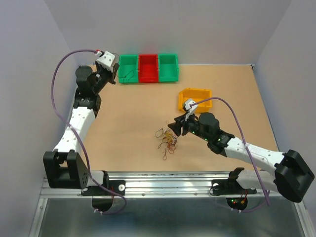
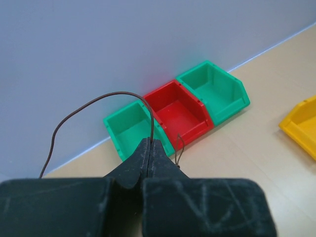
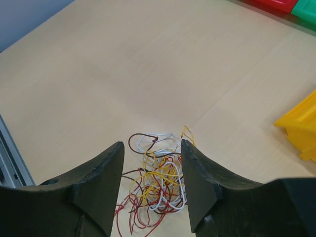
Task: Untangle the cables
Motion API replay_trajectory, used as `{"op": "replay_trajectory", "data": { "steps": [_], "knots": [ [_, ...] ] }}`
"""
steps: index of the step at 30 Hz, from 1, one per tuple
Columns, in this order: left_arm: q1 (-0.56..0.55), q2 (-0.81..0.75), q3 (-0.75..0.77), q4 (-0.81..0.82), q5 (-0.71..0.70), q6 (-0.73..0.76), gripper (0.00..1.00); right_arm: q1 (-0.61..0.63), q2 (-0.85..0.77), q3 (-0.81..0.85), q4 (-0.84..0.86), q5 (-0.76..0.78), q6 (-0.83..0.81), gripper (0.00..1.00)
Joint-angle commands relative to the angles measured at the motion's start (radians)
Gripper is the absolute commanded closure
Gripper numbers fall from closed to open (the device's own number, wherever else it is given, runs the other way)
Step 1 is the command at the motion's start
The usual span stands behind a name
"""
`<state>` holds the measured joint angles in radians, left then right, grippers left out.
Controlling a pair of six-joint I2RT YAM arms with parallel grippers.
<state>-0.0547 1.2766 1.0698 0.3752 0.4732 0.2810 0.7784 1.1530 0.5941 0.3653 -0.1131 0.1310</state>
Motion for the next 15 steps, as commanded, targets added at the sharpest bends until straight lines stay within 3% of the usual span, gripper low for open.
{"op": "replay_trajectory", "data": {
  "steps": [1,15],
  "knots": [
    [-0.005,0.148,0.159,-0.022,0.038,0.007,1.00,-0.002,0.008,0.062,0.119,0.023,0.002,0.45],
    [-0.033,0.702,0.680,-0.047,-0.143,0.147,1.00,-0.004,0.039,0.053,0.187,0.078,0.018,0.45]
  ]
}}
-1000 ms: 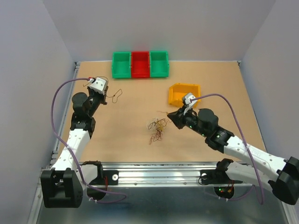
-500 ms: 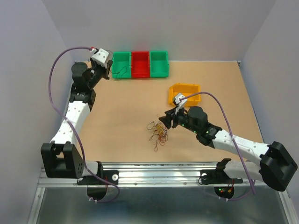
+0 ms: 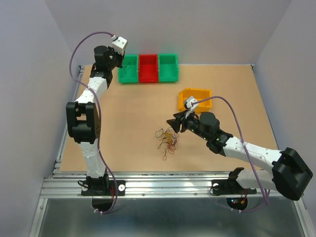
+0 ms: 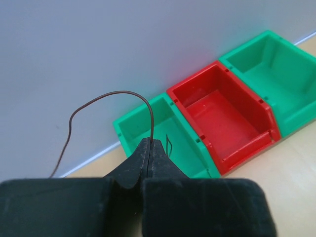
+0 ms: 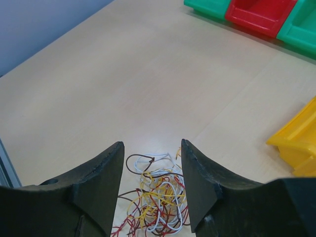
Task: Untangle the cables
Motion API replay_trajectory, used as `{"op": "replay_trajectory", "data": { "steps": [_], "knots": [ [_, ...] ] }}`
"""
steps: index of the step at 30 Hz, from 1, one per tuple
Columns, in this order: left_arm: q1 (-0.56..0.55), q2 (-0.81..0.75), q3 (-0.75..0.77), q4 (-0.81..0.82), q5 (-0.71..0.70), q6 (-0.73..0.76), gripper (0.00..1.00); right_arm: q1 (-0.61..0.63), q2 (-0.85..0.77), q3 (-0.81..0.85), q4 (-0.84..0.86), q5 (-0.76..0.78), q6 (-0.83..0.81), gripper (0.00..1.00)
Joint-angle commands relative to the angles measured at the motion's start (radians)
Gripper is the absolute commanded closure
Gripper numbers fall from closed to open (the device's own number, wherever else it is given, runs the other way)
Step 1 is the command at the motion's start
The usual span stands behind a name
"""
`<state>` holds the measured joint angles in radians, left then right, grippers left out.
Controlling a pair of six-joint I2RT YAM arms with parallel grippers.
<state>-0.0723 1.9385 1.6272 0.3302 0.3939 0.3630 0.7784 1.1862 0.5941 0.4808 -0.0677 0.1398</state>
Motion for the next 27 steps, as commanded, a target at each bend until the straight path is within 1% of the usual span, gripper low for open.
{"op": "replay_trajectory", "data": {
  "steps": [1,3,7,9,10,11,14,15,20,23,25,27],
  "knots": [
    [-0.026,0.090,0.143,-0.006,-0.070,0.076,1.00,-0.004,0.009,0.053,0.073,0.039,0.009,0.45],
    [-0.038,0.135,0.184,-0.011,-0.107,0.106,1.00,-0.004,0.013,0.053,0.076,0.049,0.009,0.45],
    [-0.060,0.244,0.241,-0.040,-0.128,0.139,1.00,-0.004,0.021,0.052,0.085,0.063,0.009,0.45],
    [-0.075,0.266,0.264,-0.065,-0.160,0.154,1.00,-0.004,0.024,0.052,0.087,0.063,0.011,0.45],
    [-0.093,0.281,0.264,-0.075,-0.197,0.189,1.00,-0.004,0.024,0.047,0.090,0.090,0.009,0.45],
    [-0.093,0.281,0.264,-0.076,-0.198,0.211,1.00,-0.004,0.024,0.047,0.090,0.095,0.009,0.45],
    [-0.132,0.287,0.234,-0.080,-0.280,0.289,1.00,-0.004,0.023,0.044,0.094,0.098,0.011,0.45],
    [-0.138,0.290,0.226,-0.089,-0.302,0.292,1.00,-0.004,0.021,0.042,0.094,0.101,0.011,0.45],
    [-0.142,0.300,0.209,-0.120,-0.256,0.246,1.00,-0.004,0.021,0.041,0.096,0.114,0.020,0.46],
    [-0.142,0.306,0.189,-0.118,-0.202,0.205,1.00,-0.004,0.021,0.041,0.096,0.114,0.023,0.46],
    [-0.138,0.326,0.204,-0.120,-0.190,0.173,1.00,-0.004,0.023,0.042,0.096,0.112,0.026,0.46],
    [-0.124,0.356,0.255,-0.149,-0.155,0.130,1.00,-0.002,0.021,0.041,0.096,0.112,0.026,0.46]
  ]
}}
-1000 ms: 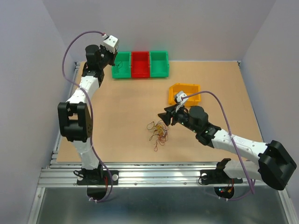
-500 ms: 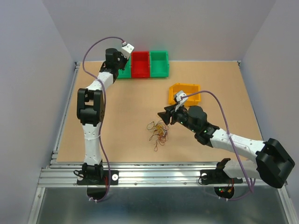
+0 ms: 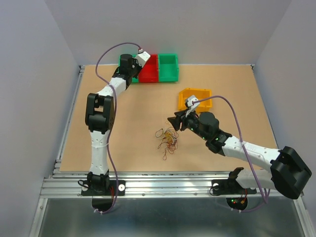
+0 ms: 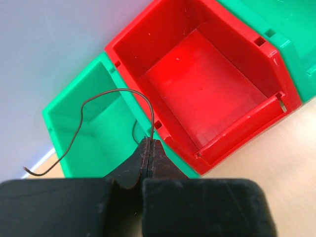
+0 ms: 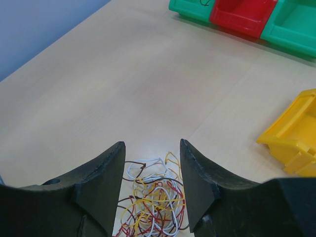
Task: Untangle the cables
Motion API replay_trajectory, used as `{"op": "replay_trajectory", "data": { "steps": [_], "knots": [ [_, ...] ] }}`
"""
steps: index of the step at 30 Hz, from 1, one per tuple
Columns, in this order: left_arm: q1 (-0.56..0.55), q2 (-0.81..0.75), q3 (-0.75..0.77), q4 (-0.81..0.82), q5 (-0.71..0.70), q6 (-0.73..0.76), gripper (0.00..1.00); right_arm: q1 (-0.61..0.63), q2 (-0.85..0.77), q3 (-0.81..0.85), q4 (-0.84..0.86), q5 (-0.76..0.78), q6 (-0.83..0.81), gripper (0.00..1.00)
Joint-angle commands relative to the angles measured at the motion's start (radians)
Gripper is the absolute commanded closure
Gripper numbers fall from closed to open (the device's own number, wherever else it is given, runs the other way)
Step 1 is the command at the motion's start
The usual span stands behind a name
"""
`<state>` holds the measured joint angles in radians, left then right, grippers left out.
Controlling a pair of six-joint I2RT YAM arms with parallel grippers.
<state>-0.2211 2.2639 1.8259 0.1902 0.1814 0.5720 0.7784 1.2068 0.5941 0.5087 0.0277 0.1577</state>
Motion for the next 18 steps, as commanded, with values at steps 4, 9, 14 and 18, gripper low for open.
{"op": "replay_trajectory", "data": {
  "steps": [4,9,14,18],
  "knots": [
    [0.063,0.057,0.113,-0.031,0.153,-0.136,1.00,-0.002,-0.003,0.038,0.068,0.018,0.009,0.47],
    [0.094,0.086,0.165,-0.037,0.265,-0.211,1.00,-0.004,0.013,0.049,0.068,0.017,0.011,0.47],
    [0.108,0.117,0.199,-0.040,0.282,-0.262,1.00,-0.004,0.033,0.061,0.068,0.012,0.016,0.47],
    [0.111,0.123,0.205,-0.037,0.225,-0.299,1.00,-0.002,0.043,0.067,0.070,0.009,0.016,0.47]
  ]
}}
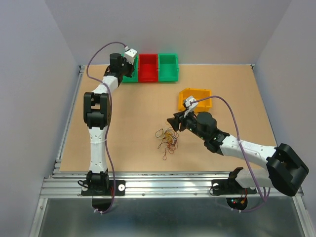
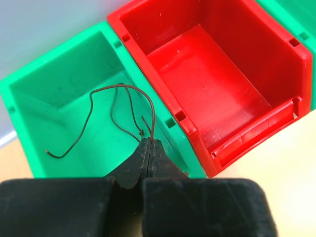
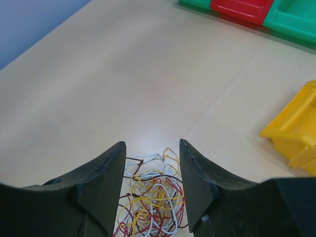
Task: Untangle the cables
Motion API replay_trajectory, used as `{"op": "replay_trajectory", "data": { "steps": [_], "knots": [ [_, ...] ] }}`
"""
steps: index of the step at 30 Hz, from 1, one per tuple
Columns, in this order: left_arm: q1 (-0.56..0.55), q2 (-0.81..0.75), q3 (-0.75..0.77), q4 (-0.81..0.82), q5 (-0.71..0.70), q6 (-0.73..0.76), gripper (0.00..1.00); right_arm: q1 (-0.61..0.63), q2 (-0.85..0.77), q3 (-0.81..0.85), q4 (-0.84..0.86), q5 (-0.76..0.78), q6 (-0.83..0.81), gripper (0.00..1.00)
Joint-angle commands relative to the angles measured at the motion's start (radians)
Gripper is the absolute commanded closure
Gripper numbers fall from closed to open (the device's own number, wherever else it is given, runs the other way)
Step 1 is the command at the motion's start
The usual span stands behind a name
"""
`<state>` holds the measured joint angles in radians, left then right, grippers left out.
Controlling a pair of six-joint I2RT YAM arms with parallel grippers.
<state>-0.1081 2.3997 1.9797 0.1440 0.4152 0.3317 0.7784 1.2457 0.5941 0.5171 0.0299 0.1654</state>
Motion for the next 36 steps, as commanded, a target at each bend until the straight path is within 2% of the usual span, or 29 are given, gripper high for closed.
{"op": "replay_trajectory", "data": {
  "steps": [1,3,4,7,8,11,14,18,22,26,31,33,36],
  "knots": [
    [-0.001,-0.011,0.051,0.011,-0.018,-0.062,1.00,-0.002,0.006,0.067,0.063,0.007,0.008,0.47],
    [0.002,-0.013,0.050,0.012,-0.027,-0.065,1.00,-0.002,0.011,0.069,0.061,0.005,0.008,0.47],
    [0.001,-0.013,0.050,0.012,-0.051,-0.068,0.95,-0.004,0.014,0.070,0.061,0.005,0.009,0.47],
    [0.002,-0.028,0.042,0.008,-0.104,-0.062,0.67,-0.004,0.015,0.072,0.061,0.005,0.010,0.47],
    [0.002,-0.037,0.036,0.012,-0.127,-0.057,0.61,-0.002,0.018,0.073,0.061,0.007,0.011,0.47],
    [0.002,-0.085,0.002,0.026,-0.165,-0.042,0.48,-0.004,0.020,0.075,0.060,0.004,0.013,0.47],
    [-0.002,-0.145,-0.047,0.042,-0.196,-0.022,0.41,-0.002,0.018,0.087,0.026,-0.005,0.022,0.46],
    [-0.007,-0.243,-0.149,0.074,-0.234,-0.002,0.39,-0.002,0.029,0.159,-0.165,-0.010,0.031,0.44],
    [-0.018,-0.434,-0.395,0.149,-0.246,0.039,0.35,-0.002,0.008,0.167,-0.308,0.025,0.040,0.36],
    [-0.087,-0.626,-0.635,0.144,-0.279,0.134,0.27,-0.001,-0.015,0.162,-0.388,0.027,0.040,0.34],
    [-0.175,-0.857,-0.919,0.095,-0.124,0.104,0.24,-0.001,0.000,0.156,-0.397,0.035,0.022,0.34],
    [-0.194,-0.907,-0.975,0.072,-0.066,0.102,0.16,-0.001,0.023,0.165,-0.396,0.018,0.005,0.34],
    [-0.241,-0.982,-1.056,0.051,-0.029,0.113,0.16,-0.001,0.086,0.199,-0.393,0.013,-0.001,0.34]
  ]
}}
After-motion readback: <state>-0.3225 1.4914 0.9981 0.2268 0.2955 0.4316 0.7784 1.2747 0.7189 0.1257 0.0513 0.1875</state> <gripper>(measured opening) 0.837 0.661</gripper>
